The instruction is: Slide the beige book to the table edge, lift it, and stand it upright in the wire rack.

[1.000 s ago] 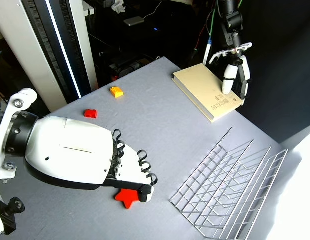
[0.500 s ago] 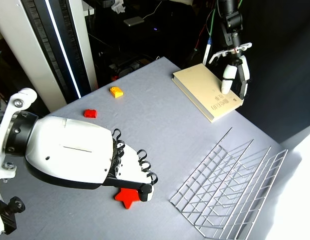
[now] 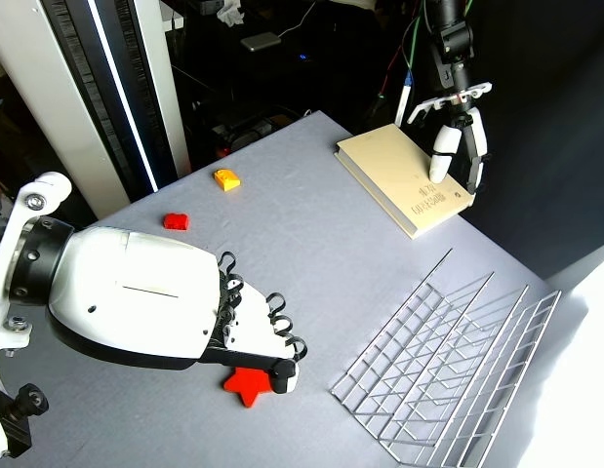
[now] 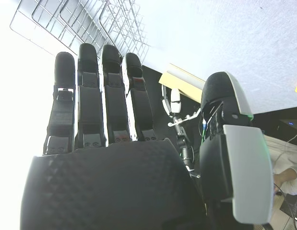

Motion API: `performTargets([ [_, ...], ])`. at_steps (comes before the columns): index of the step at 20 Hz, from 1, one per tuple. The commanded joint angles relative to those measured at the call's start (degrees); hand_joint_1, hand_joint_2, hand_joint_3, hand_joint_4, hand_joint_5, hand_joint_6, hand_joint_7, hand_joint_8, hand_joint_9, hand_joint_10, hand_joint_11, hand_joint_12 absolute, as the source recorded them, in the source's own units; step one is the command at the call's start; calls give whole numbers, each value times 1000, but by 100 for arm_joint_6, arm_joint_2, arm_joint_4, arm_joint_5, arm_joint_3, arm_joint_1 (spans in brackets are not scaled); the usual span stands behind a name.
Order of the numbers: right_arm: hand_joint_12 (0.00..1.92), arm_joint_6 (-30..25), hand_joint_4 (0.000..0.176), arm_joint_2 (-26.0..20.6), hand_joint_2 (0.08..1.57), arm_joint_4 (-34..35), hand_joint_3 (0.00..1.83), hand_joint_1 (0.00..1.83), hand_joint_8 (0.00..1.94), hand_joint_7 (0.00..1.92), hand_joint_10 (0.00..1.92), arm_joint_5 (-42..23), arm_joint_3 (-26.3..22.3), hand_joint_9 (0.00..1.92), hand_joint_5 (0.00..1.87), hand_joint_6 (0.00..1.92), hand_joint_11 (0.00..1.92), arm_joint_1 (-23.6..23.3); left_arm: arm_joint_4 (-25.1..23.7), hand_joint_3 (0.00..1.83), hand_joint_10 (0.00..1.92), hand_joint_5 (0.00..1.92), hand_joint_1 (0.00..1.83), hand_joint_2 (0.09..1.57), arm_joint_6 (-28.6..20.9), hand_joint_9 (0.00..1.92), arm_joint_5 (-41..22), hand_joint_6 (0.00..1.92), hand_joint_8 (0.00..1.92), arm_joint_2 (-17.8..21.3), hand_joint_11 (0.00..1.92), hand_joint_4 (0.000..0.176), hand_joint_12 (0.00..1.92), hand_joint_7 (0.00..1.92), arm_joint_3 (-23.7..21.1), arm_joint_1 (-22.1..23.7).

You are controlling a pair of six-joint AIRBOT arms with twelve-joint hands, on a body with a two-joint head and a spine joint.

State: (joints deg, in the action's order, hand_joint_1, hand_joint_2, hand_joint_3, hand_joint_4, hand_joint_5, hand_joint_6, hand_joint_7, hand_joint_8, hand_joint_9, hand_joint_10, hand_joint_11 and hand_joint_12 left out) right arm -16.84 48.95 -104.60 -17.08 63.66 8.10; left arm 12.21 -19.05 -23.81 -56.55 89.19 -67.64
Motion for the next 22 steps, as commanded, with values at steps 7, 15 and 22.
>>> performTargets([
  [7, 1101, -4, 0, -49, 1147, 150, 3, 280, 0, 474, 2, 135, 17, 464, 434, 0, 0, -55, 59, 3, 25, 517, 842, 1087, -79, 560, -352, 10, 15, 101, 180, 0, 1097, 526, -28, -21],
  [15, 1105, 4, 0, -50, 1150, 150, 1, 262, 4, 470, 5, 145, 18, 458, 427, 0, 0, -54, -24, 0, 3, 496, 804, 1115, -81, 541, -353, 0, 1, 105, 106, 0, 1127, 496, -80, -54],
  [22, 1053, 24, 0, -54, 1162, 150, 4, 271, 0, 418, 0, 142, 16, 406, 387, 0, 0, -54, -111, 0, 2, 395, 555, 1047, -80, 352, -352, 7, 5, 106, 0, 0, 852, 383, -170, -104],
])
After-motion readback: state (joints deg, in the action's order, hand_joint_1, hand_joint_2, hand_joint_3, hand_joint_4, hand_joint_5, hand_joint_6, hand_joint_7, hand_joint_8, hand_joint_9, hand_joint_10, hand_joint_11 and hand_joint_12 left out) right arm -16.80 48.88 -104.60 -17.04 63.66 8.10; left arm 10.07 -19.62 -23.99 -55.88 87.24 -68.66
